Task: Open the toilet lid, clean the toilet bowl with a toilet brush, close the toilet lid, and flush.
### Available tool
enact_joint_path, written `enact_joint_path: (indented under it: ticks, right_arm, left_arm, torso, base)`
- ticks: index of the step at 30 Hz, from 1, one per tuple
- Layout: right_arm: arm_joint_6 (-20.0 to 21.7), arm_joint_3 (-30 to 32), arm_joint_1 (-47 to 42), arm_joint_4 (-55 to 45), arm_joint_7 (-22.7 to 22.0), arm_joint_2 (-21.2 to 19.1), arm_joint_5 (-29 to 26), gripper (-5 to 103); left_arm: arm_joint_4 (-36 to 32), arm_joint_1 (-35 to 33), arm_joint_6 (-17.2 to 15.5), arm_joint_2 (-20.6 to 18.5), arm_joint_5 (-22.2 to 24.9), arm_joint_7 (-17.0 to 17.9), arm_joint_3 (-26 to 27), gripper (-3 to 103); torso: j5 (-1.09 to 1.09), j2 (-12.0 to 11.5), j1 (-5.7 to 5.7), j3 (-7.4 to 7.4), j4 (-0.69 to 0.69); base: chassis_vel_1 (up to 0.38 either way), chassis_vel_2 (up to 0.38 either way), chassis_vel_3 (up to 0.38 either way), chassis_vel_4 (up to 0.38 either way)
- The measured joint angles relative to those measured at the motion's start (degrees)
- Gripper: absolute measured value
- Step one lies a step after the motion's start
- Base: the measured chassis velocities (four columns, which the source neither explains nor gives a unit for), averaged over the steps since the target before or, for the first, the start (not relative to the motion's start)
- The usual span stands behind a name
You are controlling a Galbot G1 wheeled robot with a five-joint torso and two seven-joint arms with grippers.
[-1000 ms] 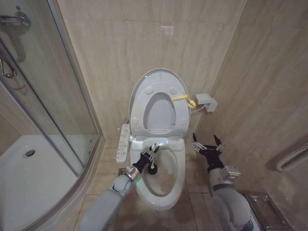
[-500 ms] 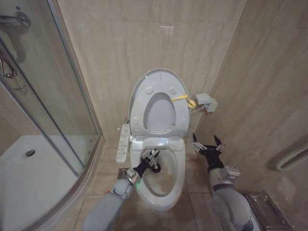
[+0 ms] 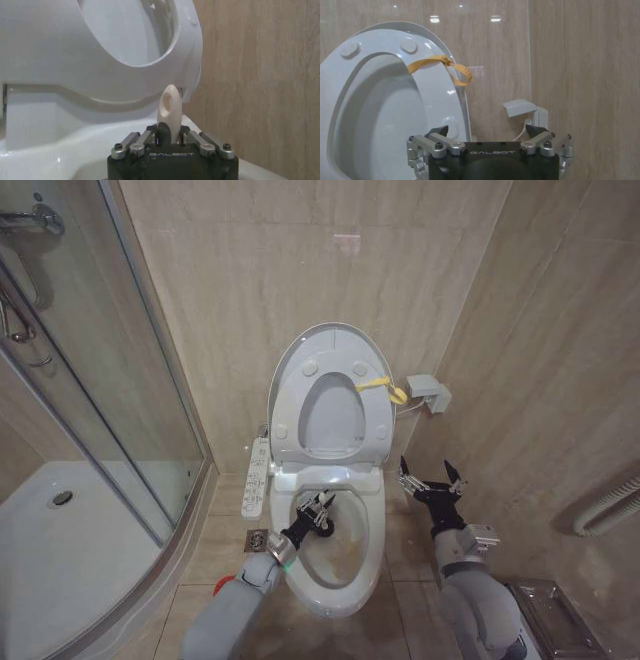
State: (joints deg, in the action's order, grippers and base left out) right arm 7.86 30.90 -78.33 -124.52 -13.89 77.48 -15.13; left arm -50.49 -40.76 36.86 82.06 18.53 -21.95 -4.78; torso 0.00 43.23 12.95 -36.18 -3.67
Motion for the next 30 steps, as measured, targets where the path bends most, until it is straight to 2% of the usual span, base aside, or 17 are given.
enact_joint_path:
  ticks: [8,19,30]
  right_arm:
    - [0.0,0.0,0.0,0.0,0.0,0.0,0.0,100]
    - [0.0,0.0,0.0,0.0,0.0,0.0,0.0,100]
    - [0.0,0.0,0.0,0.0,0.0,0.0,0.0,100]
  left_arm:
    - [0.87,0.68,0.15,0.49,-1.13,0.0,-0.05,26]
    - [-9.33,-0.77,-0.97,1.8,-1.75,2.3,-2.15,25]
    - [-14.49,-2.66,-1.76,4.43,-1.58,4.36,-3.61,24]
  torso:
    - [0.0,0.0,0.0,0.0,0.0]
    - [0.0,0.0,0.0,-0.01,-0.01]
    - [0.0,0.0,0.0,0.0,-0.01]
  base:
    - [0.0,0.0,0.0,0.0]
    - [0.0,0.0,0.0,0.0]
    - [0.0,0.0,0.0,0.0]
